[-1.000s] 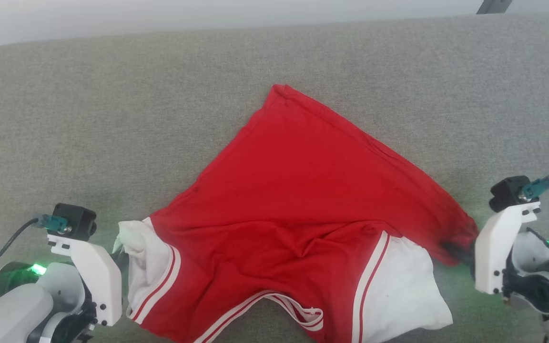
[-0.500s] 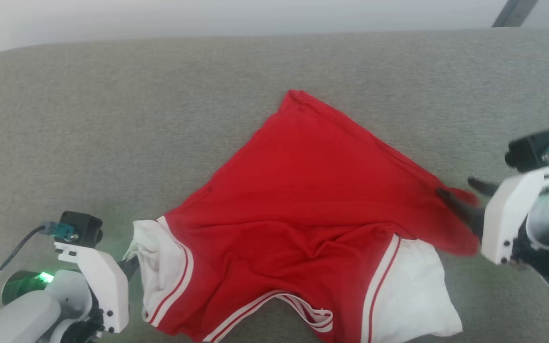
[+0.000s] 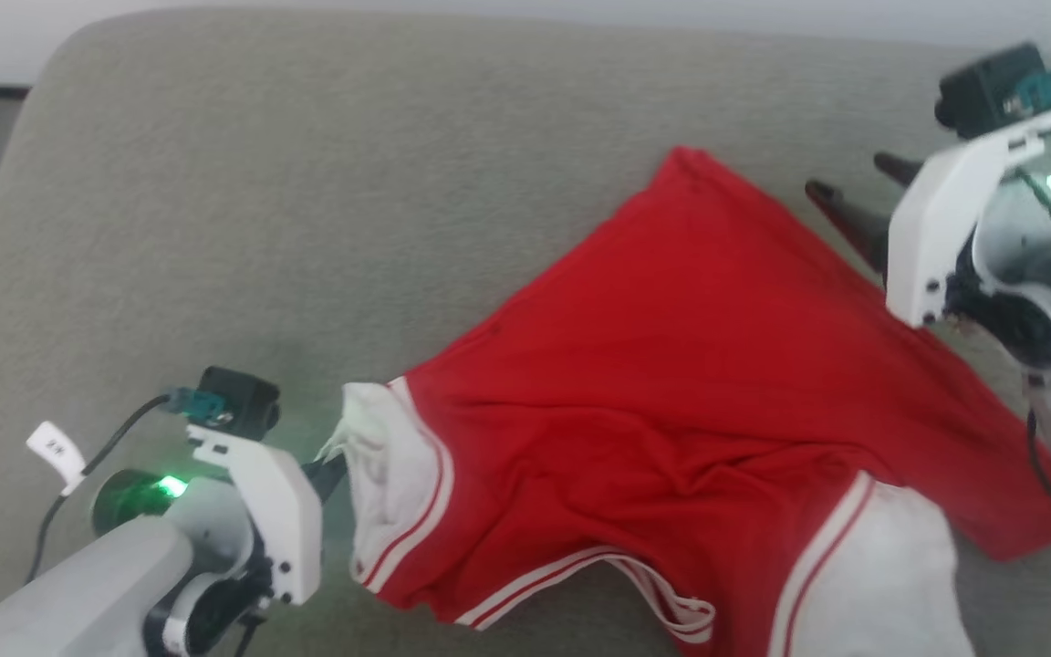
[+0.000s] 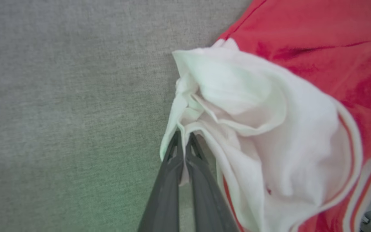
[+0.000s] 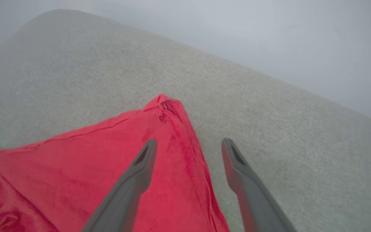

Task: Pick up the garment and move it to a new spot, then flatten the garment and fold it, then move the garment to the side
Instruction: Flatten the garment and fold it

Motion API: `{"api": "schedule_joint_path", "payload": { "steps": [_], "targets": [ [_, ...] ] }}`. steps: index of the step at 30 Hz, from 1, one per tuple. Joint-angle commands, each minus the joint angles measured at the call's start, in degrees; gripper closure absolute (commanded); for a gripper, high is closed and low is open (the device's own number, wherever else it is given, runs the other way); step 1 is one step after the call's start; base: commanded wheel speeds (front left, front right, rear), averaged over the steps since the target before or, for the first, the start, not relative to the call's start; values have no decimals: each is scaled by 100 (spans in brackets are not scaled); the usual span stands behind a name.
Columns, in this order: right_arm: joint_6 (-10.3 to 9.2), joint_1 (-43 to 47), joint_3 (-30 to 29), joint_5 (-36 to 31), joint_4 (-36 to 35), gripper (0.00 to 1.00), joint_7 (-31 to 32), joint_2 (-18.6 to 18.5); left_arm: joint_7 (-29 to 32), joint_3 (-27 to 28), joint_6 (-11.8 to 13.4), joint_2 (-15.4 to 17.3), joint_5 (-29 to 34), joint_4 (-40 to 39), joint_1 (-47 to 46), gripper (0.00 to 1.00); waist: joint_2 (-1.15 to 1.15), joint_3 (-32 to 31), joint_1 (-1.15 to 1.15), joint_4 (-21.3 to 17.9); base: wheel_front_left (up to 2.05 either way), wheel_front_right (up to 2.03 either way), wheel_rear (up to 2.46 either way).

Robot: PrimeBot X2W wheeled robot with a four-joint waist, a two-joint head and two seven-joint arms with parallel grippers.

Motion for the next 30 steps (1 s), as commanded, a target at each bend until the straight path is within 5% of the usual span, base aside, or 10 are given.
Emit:
{"api": "schedule_joint_path", "payload": {
  "steps": [1, 11, 20, 21, 22, 30],
  "targets": [
    [0, -292, 139, 51, 320, 0, -94, 3, 23, -27, -49, -114, 109, 66, -115, 100, 0, 199, 0, 317, 0, 0, 0],
    [0, -1808, 1496, 311, 2550, 0, 165, -110, -46, -167, -417, -750, 194, 631, -510, 100, 0, 605, 0, 1103, 0, 0, 0],
    [0, -1958, 2415, 691, 3857, 0, 1134, -102, -181, -203, -664, -1029, 168, 1169, -593, 100, 0, 744, 0, 1350, 0, 0, 0],
    [0, -1928, 2501, 761, 3908, 38, 1259, -96, -182, -204, -684, -1042, 169, 1218, -605, 100, 0, 747, 0, 1359, 0, 0, 0],
    [1, -1928, 2582, 846, 3917, 100, 1355, -95, -194, -204, -700, -1054, 166, 1260, -617, 100, 0, 750, 0, 1363, 0, 0, 0],
    [-1, -2274, 2845, 1151, 3726, 100, 1064, -296, -194, -144, -755, -1023, 175, 1480, -771, 100, 0, 688, 0, 1215, 0, 0, 0]
  ]
}}
